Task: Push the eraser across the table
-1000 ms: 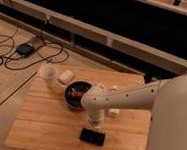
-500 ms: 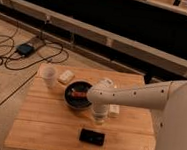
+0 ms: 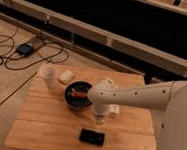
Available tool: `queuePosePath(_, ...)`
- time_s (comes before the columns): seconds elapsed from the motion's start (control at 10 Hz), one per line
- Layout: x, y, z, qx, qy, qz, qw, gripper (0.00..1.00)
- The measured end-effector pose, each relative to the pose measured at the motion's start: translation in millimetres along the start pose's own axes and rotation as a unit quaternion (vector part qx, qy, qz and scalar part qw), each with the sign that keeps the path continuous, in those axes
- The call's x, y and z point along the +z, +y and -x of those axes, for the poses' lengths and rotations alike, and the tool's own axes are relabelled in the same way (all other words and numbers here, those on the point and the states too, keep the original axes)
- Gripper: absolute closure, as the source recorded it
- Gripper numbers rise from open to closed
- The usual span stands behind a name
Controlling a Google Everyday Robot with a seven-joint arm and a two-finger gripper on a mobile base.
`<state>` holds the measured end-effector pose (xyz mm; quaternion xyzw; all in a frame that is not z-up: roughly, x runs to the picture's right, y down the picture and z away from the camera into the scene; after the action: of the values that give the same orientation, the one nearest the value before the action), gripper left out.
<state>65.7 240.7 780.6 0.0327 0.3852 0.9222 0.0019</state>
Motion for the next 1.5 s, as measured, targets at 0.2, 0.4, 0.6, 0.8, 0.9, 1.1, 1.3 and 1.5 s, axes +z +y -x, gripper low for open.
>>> queuePosePath(0.2, 0.0, 0.0, 0.2, 0.0, 0.0, 0.0, 1.0, 0.85)
queuePosePath(0.4, 3.0, -1.2, 2.2, 0.0, 0.004, -0.003, 1.0, 0.85)
queuePosePath(0.6, 10.2, -5.9, 14.8, 0.006, 0.012, -0.009, 0.9999, 0.85)
queuePosePath(0.8, 15.4, -13.3, 31.8, 0.013, 0.018, -0.009, 0.9997, 0.85)
queuePosePath(0.9, 17.5, -17.6, 39.8, 0.017, 0.021, -0.009, 0.9996, 0.85)
queuePosePath(1.1, 22.4, -30.7, 58.7, 0.024, 0.023, -0.008, 0.9994, 0.85)
queuePosePath(1.3, 26.3, -41.4, 67.0, 0.027, 0.028, -0.007, 0.9992, 0.85)
queuePosePath(1.5, 29.2, -55.4, 73.4, 0.027, 0.034, -0.005, 0.9991, 0.85)
